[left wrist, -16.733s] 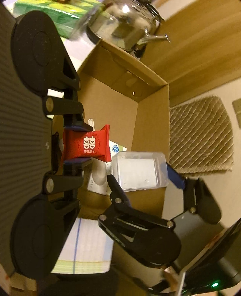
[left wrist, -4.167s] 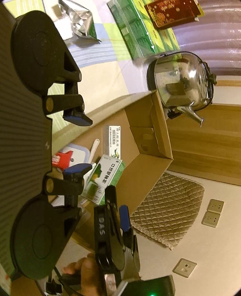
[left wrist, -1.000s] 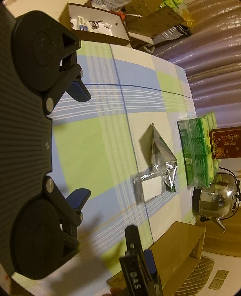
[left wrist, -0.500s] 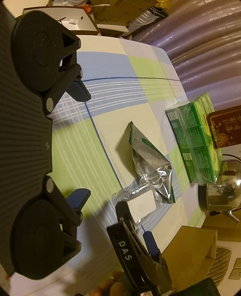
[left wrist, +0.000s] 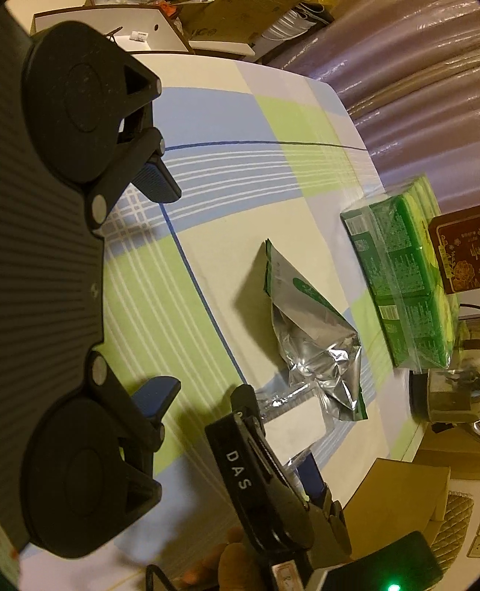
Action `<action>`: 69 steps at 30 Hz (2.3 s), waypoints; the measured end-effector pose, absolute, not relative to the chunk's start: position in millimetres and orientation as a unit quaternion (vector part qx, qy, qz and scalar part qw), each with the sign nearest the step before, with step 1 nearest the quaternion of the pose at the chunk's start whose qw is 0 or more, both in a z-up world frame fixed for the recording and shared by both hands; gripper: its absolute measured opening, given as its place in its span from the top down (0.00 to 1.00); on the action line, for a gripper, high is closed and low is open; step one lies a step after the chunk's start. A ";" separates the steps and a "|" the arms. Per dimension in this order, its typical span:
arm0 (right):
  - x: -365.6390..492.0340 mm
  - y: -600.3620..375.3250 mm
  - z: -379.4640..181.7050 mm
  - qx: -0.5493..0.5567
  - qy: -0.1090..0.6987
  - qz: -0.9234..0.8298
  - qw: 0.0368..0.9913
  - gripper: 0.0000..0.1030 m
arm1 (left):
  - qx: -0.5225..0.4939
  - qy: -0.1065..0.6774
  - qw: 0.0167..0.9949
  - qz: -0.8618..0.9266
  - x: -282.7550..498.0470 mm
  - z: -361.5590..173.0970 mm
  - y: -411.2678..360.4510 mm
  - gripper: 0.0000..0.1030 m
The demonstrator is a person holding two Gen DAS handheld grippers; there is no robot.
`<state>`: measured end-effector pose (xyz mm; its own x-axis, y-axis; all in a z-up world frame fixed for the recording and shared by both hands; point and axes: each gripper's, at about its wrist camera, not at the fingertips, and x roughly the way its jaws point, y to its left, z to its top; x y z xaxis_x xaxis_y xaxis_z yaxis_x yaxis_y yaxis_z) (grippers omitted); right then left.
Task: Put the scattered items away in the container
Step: 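Grasp the clear plastic tray with the right tool while the left tool grasps the foil bag, then lift the foil bag with the left tool while the right tool lifts the plastic tray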
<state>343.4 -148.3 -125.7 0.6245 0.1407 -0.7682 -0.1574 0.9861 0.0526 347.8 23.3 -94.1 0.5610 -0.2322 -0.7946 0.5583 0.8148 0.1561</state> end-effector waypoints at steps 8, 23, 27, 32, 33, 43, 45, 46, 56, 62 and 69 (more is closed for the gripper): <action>334.5 -174.2 -111.1 -0.026 0.430 0.067 0.900 0.29 | 0.238 0.388 0.851 -0.262 360.2 -78.5 4.1 0.05; 318.9 -228.9 -106.6 -0.007 0.442 0.035 0.896 0.29 | 0.345 0.350 0.797 -0.352 413.8 -83.2 -75.0 0.05; 315.4 -233.2 -105.1 0.001 0.441 0.040 0.896 0.29 | 0.366 0.351 0.776 -0.376 421.8 -93.9 -93.3 0.05; 309.3 -233.8 -104.4 0.008 0.439 0.054 0.897 0.29 | 0.401 0.351 0.756 -0.380 430.6 -105.2 -111.2 0.06; 308.6 -233.6 -104.3 0.009 0.438 0.056 0.897 0.29 | 0.401 0.356 0.754 -0.380 433.2 -107.5 -113.3 0.08; 300.6 -233.4 -109.4 0.017 0.438 0.070 0.896 0.29 | 0.400 0.391 0.735 -0.383 450.7 -112.9 -120.2 0.34; 296.9 -232.8 -109.5 0.018 0.440 0.072 0.895 0.29 | 0.401 0.395 0.733 -0.381 450.2 -112.6 -121.2 0.37; 294.6 -232.4 -108.9 0.018 0.441 0.073 0.894 0.29 | 0.404 0.396 0.733 -0.378 448.8 -112.4 -122.3 0.42; 249.7 -225.3 -89.4 0.019 0.449 0.082 0.890 0.29 | 0.372 0.457 0.723 -0.360 386.3 -101.3 -113.9 0.52; 200.8 -227.6 -84.8 0.035 0.469 0.081 0.879 0.29 | 0.324 0.504 0.725 -0.339 311.9 -96.1 -97.3 0.52; 143.3 -232.7 -84.7 0.045 0.488 0.076 0.868 0.29 | 0.322 0.507 0.725 -0.337 234.6 -93.6 -92.6 0.51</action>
